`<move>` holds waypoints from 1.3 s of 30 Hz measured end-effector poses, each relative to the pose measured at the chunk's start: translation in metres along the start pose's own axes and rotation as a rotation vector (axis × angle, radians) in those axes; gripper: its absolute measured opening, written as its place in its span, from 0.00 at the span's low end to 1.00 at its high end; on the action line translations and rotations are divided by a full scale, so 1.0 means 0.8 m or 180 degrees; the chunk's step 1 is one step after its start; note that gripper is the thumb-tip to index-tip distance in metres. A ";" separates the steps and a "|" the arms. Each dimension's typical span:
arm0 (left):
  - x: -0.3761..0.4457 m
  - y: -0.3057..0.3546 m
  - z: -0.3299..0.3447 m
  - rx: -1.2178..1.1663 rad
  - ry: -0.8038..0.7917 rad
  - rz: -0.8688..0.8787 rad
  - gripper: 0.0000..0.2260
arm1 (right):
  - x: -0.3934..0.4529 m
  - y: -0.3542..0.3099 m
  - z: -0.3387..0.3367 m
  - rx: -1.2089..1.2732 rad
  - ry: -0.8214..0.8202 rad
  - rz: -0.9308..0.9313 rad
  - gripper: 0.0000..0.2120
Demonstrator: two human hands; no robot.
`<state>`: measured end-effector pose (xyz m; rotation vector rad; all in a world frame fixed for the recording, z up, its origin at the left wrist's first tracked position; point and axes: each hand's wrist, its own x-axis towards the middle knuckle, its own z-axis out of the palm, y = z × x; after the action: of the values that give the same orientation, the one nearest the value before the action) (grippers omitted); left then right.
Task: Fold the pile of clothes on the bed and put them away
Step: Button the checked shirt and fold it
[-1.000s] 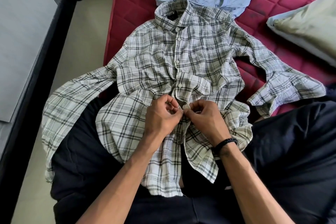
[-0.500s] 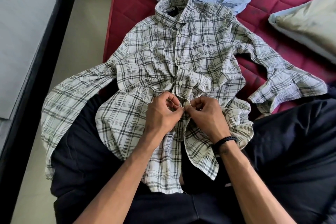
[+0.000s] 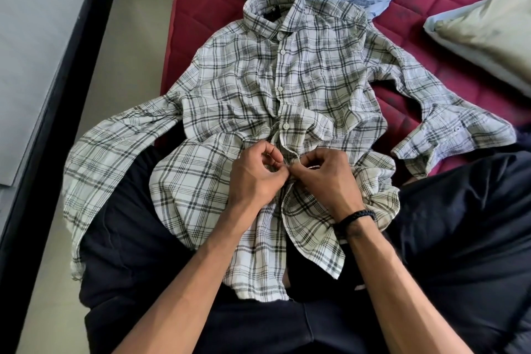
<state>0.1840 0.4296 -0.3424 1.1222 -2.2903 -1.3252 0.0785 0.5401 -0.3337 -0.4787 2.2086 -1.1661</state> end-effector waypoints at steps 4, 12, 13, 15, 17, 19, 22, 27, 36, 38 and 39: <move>0.000 -0.001 -0.001 -0.0070 0.0044 0.0076 0.09 | 0.000 0.000 -0.002 0.0123 -0.0070 -0.0020 0.07; 0.001 -0.002 -0.004 0.0002 0.0012 0.0123 0.08 | 0.001 0.006 -0.006 0.0309 -0.0342 0.0068 0.04; 0.001 -0.002 -0.005 0.0012 -0.0004 0.0130 0.09 | 0.002 0.006 -0.006 0.0393 -0.0375 0.0129 0.04; 0.001 -0.001 -0.006 0.0011 -0.0042 0.0122 0.09 | 0.006 0.006 -0.007 0.0611 -0.0434 0.0298 0.04; 0.000 0.000 -0.006 0.0004 -0.0063 0.0128 0.09 | 0.008 0.008 -0.006 0.0830 -0.0507 0.0449 0.04; 0.001 0.001 -0.007 0.0008 -0.0074 0.0147 0.09 | 0.011 0.011 -0.005 0.0886 -0.0560 0.0481 0.03; 0.001 0.000 -0.005 0.0002 -0.0064 0.0148 0.09 | 0.011 0.011 -0.006 0.0764 -0.0605 0.0402 0.04; 0.000 -0.002 -0.006 -0.0026 -0.0013 0.0084 0.09 | 0.013 0.013 -0.003 0.0668 -0.0670 0.0261 0.03; -0.002 -0.004 -0.004 -0.0129 0.0186 -0.0131 0.10 | 0.019 0.028 0.000 0.0772 -0.0885 0.0279 0.08; -0.002 -0.003 -0.004 -0.0134 0.0240 -0.0172 0.10 | 0.018 0.027 0.000 0.0824 -0.0880 0.0265 0.08; -0.001 -0.004 -0.004 -0.0126 0.0276 -0.0190 0.10 | 0.016 0.026 0.001 0.0836 -0.0851 0.0258 0.08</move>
<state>0.1881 0.4274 -0.3428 1.2193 -2.1759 -1.3107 0.0683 0.5438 -0.3556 -0.4041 1.8015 -1.2481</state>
